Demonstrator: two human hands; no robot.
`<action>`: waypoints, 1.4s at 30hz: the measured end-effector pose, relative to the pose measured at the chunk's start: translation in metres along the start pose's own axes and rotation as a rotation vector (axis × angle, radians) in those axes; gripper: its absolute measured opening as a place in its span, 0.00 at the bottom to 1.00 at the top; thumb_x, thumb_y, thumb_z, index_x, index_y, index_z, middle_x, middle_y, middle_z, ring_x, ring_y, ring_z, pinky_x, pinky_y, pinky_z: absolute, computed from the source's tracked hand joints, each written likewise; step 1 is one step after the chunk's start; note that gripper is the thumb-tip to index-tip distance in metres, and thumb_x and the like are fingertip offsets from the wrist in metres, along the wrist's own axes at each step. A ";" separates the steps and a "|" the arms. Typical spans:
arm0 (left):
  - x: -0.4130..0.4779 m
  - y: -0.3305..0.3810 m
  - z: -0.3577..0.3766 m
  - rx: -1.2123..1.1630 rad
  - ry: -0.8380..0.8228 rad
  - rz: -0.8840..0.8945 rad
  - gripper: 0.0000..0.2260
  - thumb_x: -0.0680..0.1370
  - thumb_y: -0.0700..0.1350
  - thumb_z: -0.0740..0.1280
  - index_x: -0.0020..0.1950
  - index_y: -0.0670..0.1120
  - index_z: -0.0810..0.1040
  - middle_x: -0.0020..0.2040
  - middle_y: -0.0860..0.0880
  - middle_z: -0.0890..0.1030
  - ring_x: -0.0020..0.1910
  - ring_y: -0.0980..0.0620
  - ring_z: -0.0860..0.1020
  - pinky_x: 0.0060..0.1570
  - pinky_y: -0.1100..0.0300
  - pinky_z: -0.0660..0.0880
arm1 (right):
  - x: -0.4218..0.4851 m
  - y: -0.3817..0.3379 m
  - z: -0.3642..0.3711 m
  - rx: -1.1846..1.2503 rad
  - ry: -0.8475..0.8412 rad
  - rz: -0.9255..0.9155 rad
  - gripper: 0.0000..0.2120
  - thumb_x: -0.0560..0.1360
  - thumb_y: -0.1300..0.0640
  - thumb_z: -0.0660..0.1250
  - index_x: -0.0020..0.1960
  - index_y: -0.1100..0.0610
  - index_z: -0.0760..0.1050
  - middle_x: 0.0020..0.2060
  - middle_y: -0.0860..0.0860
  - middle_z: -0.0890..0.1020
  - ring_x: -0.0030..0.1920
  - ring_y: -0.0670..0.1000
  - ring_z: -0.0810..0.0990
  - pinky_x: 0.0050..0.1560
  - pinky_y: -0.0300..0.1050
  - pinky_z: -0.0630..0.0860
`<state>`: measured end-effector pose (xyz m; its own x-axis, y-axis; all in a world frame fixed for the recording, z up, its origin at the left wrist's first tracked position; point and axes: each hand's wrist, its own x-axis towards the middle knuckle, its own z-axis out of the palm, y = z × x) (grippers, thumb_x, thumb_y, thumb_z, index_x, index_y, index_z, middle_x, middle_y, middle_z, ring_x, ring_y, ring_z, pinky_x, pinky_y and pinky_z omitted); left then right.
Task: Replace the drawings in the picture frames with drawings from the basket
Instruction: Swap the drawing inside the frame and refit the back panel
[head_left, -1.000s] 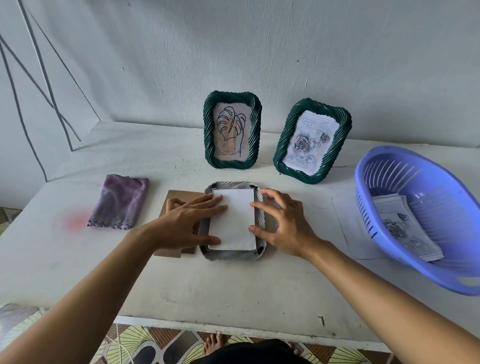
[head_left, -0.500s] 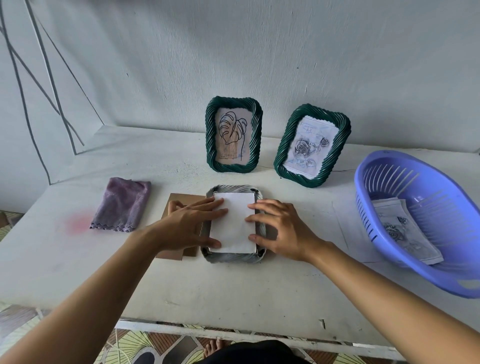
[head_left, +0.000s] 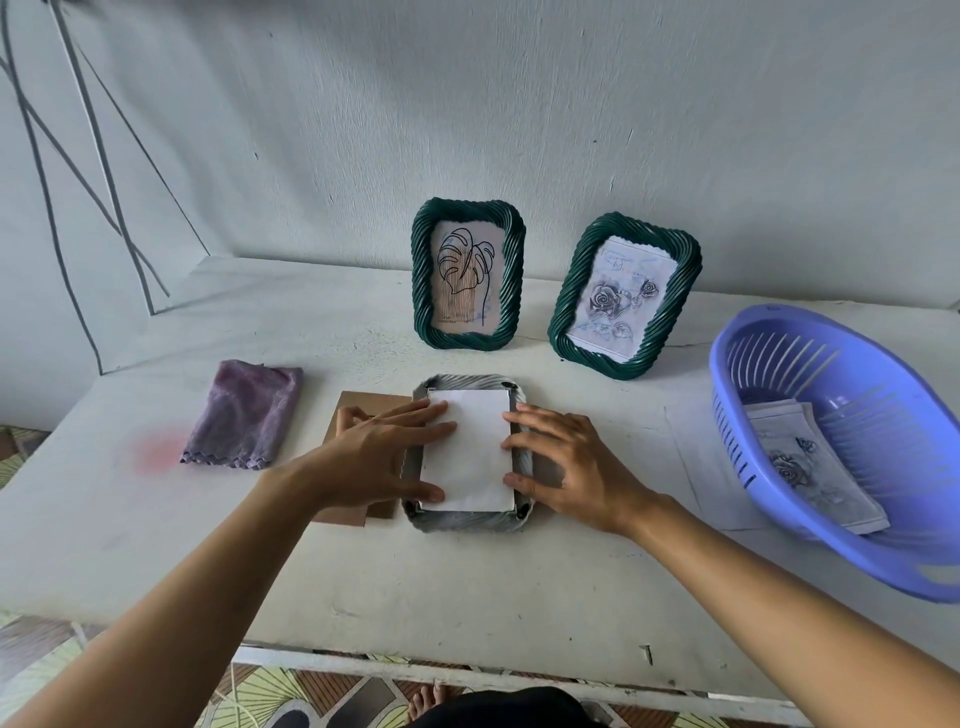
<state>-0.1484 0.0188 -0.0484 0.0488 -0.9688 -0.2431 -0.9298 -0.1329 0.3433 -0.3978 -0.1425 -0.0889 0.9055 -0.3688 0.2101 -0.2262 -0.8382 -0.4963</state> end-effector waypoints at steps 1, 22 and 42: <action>0.000 0.000 0.000 -0.004 0.000 0.000 0.36 0.71 0.72 0.65 0.77 0.70 0.57 0.78 0.70 0.47 0.78 0.67 0.47 0.71 0.44 0.50 | -0.001 0.001 -0.001 -0.003 -0.002 -0.017 0.19 0.78 0.36 0.62 0.62 0.45 0.76 0.74 0.43 0.68 0.77 0.39 0.57 0.72 0.56 0.61; 0.001 -0.002 0.002 -0.021 0.014 0.001 0.37 0.70 0.74 0.65 0.77 0.70 0.57 0.78 0.70 0.48 0.78 0.68 0.46 0.69 0.48 0.51 | -0.002 0.001 -0.006 -0.091 -0.102 -0.063 0.19 0.81 0.39 0.55 0.68 0.41 0.74 0.77 0.42 0.64 0.79 0.42 0.52 0.73 0.57 0.59; 0.001 0.002 0.000 -0.037 0.017 -0.015 0.37 0.71 0.71 0.68 0.77 0.67 0.60 0.79 0.68 0.50 0.78 0.66 0.48 0.72 0.45 0.51 | 0.000 0.001 -0.004 0.082 -0.032 0.015 0.17 0.75 0.39 0.69 0.61 0.41 0.79 0.73 0.39 0.69 0.77 0.38 0.56 0.73 0.57 0.59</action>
<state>-0.1499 0.0175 -0.0477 0.0687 -0.9700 -0.2333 -0.9148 -0.1546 0.3732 -0.3990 -0.1453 -0.0865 0.9135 -0.3667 0.1760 -0.2105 -0.7965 -0.5668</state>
